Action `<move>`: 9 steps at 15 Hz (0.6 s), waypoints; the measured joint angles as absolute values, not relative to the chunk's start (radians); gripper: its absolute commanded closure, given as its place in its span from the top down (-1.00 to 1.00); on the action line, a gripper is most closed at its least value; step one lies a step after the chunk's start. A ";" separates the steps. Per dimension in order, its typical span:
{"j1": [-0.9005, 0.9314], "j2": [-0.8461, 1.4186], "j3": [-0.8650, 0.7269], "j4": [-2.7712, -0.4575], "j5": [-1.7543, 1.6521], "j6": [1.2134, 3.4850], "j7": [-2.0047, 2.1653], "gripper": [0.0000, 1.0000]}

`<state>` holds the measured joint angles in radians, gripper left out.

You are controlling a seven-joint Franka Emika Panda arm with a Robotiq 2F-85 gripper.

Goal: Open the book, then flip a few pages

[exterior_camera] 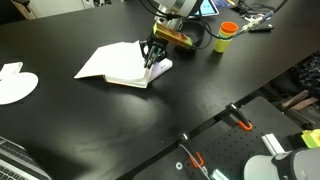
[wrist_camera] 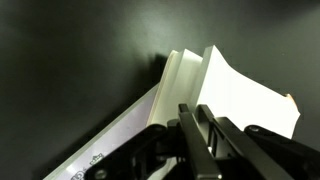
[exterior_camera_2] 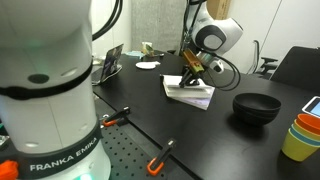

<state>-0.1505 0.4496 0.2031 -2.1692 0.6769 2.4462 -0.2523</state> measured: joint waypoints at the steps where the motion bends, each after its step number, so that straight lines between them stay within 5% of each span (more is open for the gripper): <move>1: -0.151 0.445 0.203 -2.167 0.696 2.433 -0.268 -0.70; 9: -0.137 0.360 0.202 -2.153 0.788 2.357 -0.345 -0.67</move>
